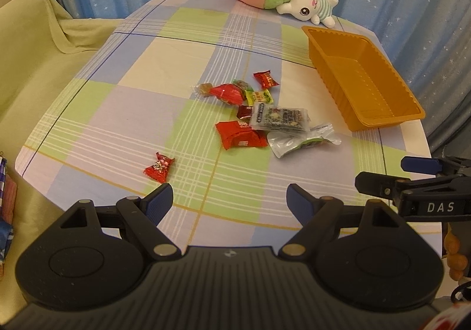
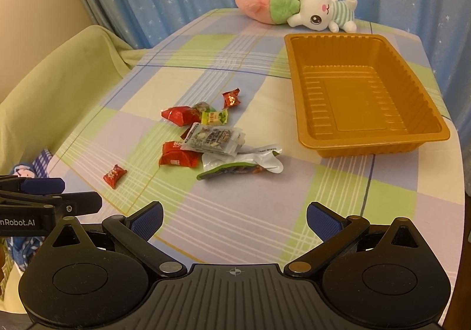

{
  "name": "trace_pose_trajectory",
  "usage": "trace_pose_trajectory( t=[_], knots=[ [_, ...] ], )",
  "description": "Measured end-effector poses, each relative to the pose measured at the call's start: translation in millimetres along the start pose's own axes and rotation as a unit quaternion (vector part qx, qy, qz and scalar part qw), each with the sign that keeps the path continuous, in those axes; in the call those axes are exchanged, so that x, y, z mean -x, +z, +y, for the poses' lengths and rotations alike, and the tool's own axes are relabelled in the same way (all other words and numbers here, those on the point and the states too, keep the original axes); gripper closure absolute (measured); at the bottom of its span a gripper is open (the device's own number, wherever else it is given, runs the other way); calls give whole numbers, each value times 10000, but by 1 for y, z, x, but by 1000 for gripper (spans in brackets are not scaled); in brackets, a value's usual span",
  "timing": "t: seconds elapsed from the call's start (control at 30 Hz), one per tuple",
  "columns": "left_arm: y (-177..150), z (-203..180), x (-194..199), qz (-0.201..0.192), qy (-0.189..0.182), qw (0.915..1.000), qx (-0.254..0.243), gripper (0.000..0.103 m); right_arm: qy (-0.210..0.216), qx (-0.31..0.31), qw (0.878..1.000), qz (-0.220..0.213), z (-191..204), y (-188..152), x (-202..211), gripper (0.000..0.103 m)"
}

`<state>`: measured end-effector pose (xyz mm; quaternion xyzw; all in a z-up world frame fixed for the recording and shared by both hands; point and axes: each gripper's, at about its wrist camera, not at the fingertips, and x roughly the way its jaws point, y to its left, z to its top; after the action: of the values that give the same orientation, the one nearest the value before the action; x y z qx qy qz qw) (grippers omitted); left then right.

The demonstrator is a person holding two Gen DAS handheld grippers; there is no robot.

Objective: Organize snacks
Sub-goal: 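Grasp the small red candy with the left gripper while right gripper approaches the clear nut packet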

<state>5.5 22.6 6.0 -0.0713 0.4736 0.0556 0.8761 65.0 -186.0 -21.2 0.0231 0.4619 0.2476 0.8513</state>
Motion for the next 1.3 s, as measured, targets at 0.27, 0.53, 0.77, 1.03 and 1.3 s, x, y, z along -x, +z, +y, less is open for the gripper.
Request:
trace_pose_trajectory(
  t=[0.27,0.53,0.77,1.03,1.3],
  knots=[
    [2,23,-12,-16,116,9999,11,20,46,-28,10000,-7,1,5,-8,0],
    [-5,49,-32,-105,270,9995,-77,22,189,-16,9998,15,4,12,-23,0],
    [-7,65,-53,-65,372,9990,-235,34,231,5,9997,82,10,15,-37,0],
    [-6,73,-81,-90,337,9975,-618,53,169,-70,9997,132,12,19,-48,0],
    [2,70,-102,-27,312,9943,-1015,62,44,-239,9996,159,10,22,-53,0]
  ],
)
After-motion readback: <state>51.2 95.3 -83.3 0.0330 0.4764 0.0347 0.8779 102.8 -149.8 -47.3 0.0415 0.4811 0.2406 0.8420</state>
